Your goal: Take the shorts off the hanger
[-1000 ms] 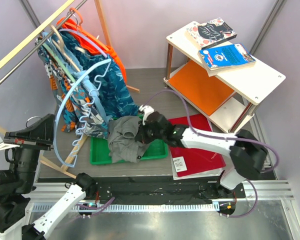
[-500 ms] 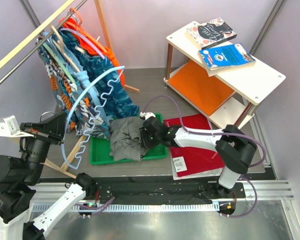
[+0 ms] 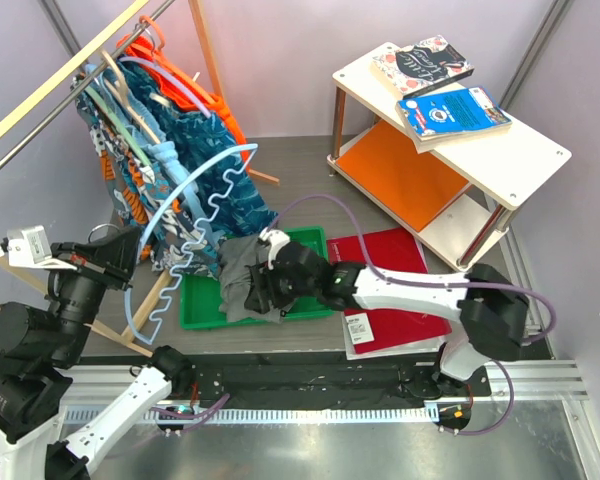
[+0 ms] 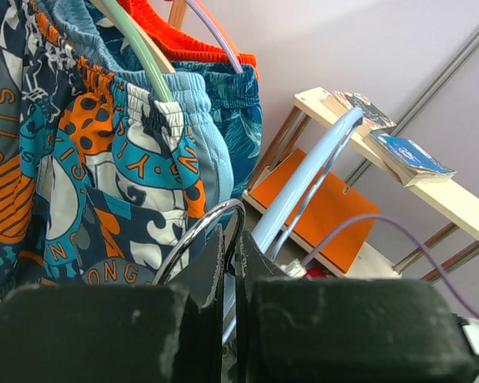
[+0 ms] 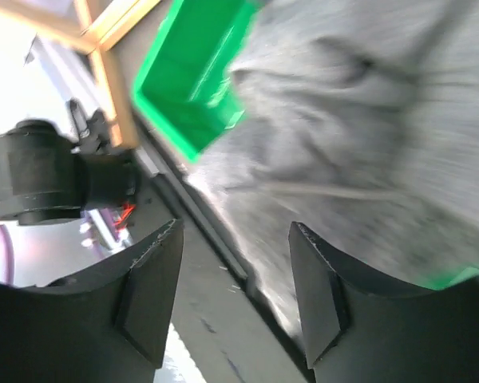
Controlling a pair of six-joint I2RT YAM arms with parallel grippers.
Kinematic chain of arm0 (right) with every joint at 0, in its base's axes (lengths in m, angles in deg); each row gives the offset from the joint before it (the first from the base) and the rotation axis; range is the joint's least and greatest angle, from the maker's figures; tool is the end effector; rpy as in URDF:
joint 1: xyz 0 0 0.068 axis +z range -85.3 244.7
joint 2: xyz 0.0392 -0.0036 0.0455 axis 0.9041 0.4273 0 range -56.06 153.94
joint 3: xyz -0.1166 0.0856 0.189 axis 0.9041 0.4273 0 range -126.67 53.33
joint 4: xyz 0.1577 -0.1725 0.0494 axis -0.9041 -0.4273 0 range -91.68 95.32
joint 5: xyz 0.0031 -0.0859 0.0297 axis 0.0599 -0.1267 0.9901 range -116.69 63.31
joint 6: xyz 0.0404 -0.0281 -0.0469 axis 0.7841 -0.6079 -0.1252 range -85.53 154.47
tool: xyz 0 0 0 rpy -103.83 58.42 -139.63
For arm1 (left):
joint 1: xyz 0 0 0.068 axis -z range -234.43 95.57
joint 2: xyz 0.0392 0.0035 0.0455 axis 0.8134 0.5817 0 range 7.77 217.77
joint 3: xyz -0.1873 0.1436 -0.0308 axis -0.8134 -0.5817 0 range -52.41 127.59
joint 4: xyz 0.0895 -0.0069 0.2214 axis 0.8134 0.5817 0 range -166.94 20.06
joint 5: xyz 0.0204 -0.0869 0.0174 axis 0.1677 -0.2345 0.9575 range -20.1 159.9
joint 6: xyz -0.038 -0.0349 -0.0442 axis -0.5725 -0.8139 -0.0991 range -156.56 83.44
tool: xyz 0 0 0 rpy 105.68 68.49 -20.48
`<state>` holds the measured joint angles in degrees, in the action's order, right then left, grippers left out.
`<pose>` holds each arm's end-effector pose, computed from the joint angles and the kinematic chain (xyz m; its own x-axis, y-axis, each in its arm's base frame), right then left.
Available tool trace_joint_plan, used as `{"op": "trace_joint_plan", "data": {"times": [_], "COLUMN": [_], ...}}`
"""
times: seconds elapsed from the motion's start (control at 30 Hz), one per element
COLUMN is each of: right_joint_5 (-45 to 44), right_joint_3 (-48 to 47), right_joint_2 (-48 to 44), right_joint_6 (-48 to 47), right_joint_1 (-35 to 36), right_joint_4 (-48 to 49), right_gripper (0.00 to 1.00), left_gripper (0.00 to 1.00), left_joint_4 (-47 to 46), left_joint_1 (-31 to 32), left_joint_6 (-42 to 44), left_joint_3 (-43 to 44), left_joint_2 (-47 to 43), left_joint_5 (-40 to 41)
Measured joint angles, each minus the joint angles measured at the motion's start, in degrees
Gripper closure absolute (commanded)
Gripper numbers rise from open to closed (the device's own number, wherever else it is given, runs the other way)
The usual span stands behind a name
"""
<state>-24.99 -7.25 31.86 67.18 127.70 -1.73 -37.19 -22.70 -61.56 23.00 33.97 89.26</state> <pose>0.1536 0.3050 0.2204 -0.7031 -0.1900 -0.6853 -0.6201 0.6355 0.4600 0.0418 -0.0047 0.4411 0.0345 -0.4900 -0.8710 0.2567 0.8466 -0.4662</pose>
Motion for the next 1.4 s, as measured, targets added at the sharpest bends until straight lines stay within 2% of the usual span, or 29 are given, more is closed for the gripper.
{"op": "trace_joint_plan", "data": {"times": [0.03, 0.1, 0.27, 0.33, 0.43, 0.47, 0.57, 0.73, 0.87, 0.97, 1.4], "right_joint_5": [3.39, 5.01, 6.88, 8.48, 10.56, 10.75, 10.99, 10.32, 10.27, 9.81, 12.31], "right_joint_3": [0.0, 0.09, 3.5, 5.2, 6.49, 6.8, 7.23, 7.23, 7.23, 7.26, 6.95], "right_joint_2": [3.26, 6.71, 10.62, 10.58, 10.1, 9.44, 4.9, -11.15, -24.5, -31.26, -48.39], "right_joint_6": [1.77, 3.28, 6.08, 7.21, 7.8, 7.72, 6.54, 2.36, -1.6, -5.49, -15.78], "right_joint_1": [1.11, 1.25, -1.38, -3.37, -5.35, -5.68, -5.73, -7.06, -12.79, -15.37, -15.65], "right_joint_4": [4.66, 6.91, 10.84, 12.74, 13.27, 13.09, 10.58, 3.3, 0.83, -1.4, -11.91], "right_gripper": [0.5, 0.56, 0.59, 0.56, 0.46, 0.37, 0.2, 0.1, 0.06, 0.06, 0.02], "left_gripper": [1.0, 1.0, 1.0, 1.0, 1.0, 1.0, 1.0, 1.0, 1.0, 1.0, 1.0], "left_joint_4": [0.5, 1.11, 3.28, 3.45, 3.87, 4.0, 4.59, 6.32, 7.28, 8.81, 14.73], "left_joint_1": [0.0, 0.0, 0.02, 0.02, 0.0, 0.0, 0.02, 0.0, 0.02, 0.02, 0.0], "left_joint_6": [-0.02, -0.11, -0.35, -0.55, -0.7, -0.74, -0.74, -0.11, 0.98, 2.43, 10.21], "left_joint_3": [0.39, 0.81, 3.54, 3.93, 3.93, 3.93, 4.13, 6.6, 8.07, 8.44, 9.97], "left_joint_2": [0.0, 0.02, 0.94, 1.14, 1.2, 1.29, 1.9, 4.48, 6.1, 6.8, 8.83], "left_joint_5": [0.0, -0.11, -2.16, -3.02, -4.11, -4.48, -5.6, -8.33, -11.69, -14.88, -31.23]}}
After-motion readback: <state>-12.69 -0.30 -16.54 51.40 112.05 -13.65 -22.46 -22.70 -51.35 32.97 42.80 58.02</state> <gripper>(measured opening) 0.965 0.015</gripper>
